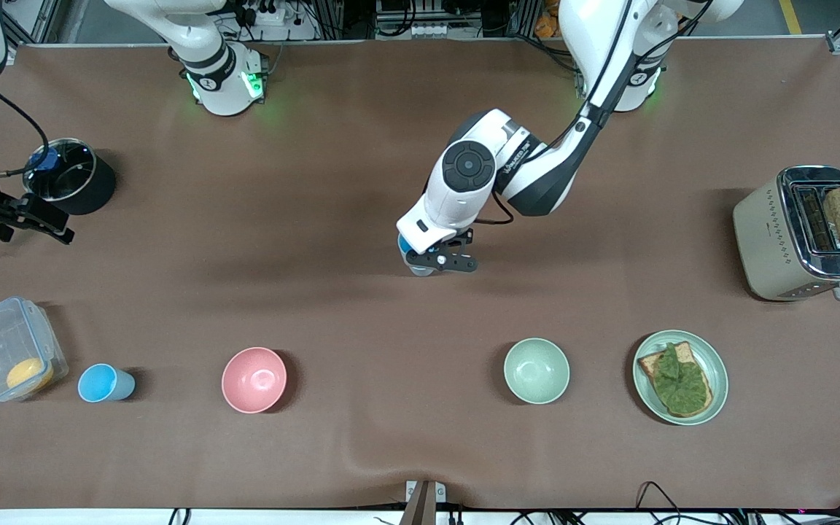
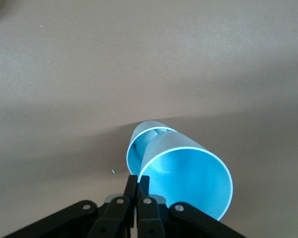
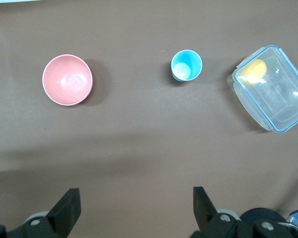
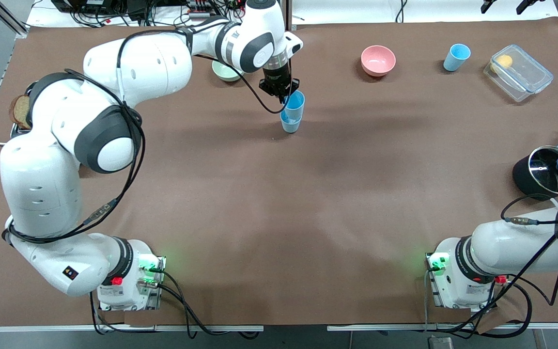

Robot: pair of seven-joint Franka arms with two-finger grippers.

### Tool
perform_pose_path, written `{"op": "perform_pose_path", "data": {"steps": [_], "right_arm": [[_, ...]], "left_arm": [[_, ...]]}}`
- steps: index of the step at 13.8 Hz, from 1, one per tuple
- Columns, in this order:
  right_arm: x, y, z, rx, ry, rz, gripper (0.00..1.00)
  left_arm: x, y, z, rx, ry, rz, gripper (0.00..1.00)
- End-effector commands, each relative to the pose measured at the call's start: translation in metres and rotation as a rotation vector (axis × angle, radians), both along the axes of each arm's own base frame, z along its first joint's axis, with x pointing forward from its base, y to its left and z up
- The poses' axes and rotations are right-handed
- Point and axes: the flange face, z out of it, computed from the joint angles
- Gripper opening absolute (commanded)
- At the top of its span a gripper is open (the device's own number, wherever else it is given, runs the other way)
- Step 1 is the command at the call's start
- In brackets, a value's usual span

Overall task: Stack blue cups with both arms
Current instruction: 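Open the left gripper to release the stacked cup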

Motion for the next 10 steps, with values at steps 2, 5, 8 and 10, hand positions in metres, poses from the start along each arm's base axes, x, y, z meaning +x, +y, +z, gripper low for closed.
{"op": "perform_pose_path", "data": {"steps": [2, 5, 8, 10], "right_arm": [[0.0, -0.001, 0.004, -0.008, -0.006, 0.004, 1.0], [0.0, -0.001, 0.004, -0.006, -0.008, 0.004, 1.0], [0.001, -0.003, 0.004, -0.007, -0.014, -0.001, 1.0], [0.003, -0.002, 0.003, -0.007, -0.017, 0.002, 1.0]], "left_arm": [[0.005, 0.0, 0.002, -0.017, 0.005, 0.02, 0.0], [0.009, 0.004, 0.006, -0.019, 0.0, 0.023, 0.0], [0.014, 0.01, 0.006, -0.018, -0.001, 0.033, 0.0], [0.012, 0.011, 0.001, -0.012, 0.006, 0.033, 0.0]]}}
